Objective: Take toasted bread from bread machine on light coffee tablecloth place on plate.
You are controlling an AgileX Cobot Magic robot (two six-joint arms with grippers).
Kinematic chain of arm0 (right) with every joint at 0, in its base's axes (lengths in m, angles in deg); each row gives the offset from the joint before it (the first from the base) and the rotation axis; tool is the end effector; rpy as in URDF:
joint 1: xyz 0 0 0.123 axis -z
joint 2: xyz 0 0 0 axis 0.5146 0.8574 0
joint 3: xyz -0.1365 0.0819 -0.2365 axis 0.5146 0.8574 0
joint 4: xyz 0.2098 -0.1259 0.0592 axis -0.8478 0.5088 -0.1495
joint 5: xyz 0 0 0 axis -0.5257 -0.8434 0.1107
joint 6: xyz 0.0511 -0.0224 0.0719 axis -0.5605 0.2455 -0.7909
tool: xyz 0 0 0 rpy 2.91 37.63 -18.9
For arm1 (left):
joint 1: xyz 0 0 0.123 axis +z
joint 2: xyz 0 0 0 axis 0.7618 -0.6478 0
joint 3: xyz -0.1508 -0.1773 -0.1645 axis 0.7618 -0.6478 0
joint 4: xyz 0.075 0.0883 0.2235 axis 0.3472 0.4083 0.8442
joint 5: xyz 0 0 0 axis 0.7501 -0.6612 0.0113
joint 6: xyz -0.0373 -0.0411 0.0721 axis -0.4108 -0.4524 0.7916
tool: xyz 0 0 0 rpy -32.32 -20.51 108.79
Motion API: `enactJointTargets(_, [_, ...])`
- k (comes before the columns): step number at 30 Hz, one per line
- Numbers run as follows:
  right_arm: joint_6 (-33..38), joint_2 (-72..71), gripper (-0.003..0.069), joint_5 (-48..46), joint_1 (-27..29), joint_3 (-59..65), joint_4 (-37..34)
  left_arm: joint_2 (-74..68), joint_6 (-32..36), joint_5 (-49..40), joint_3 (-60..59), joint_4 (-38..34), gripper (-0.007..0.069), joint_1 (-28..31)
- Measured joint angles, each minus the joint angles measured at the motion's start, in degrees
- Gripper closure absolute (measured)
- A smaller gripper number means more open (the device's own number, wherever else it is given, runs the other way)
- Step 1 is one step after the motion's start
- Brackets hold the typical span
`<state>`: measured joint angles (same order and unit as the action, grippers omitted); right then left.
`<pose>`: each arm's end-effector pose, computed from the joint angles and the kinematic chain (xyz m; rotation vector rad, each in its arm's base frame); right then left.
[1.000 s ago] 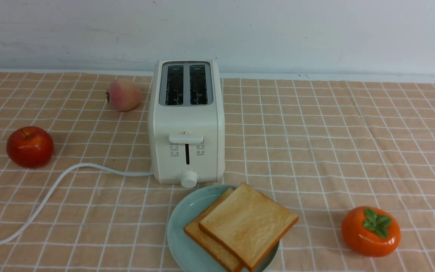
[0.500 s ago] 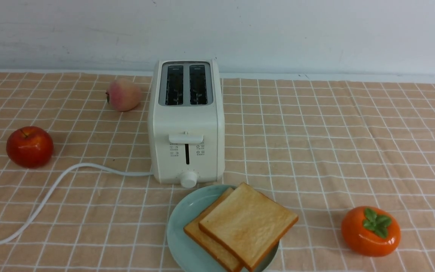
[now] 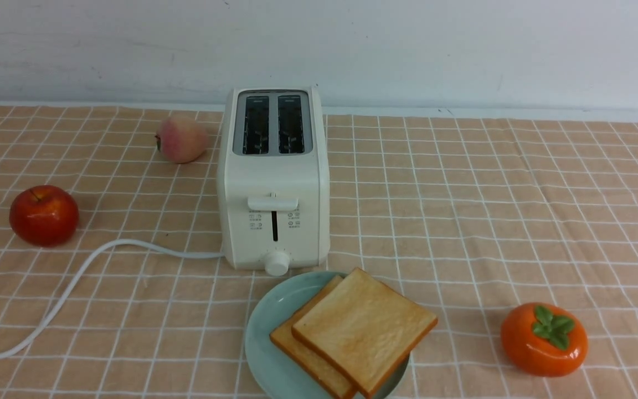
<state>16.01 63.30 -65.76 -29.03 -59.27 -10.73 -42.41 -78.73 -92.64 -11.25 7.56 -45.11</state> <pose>0.0524 0.0008 0.1740 0.0480 1.8678 0.0287 0.0516 0.0080 0.1687 -0.4131 1.8501 -0.1307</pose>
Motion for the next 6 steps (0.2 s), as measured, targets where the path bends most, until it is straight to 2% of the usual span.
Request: enactJointTargets(6, [0.0,0.0,0.054,0.0,0.0,0.0,0.0,0.0,0.0,0.0,0.0,0.0,0.0554,0.0])
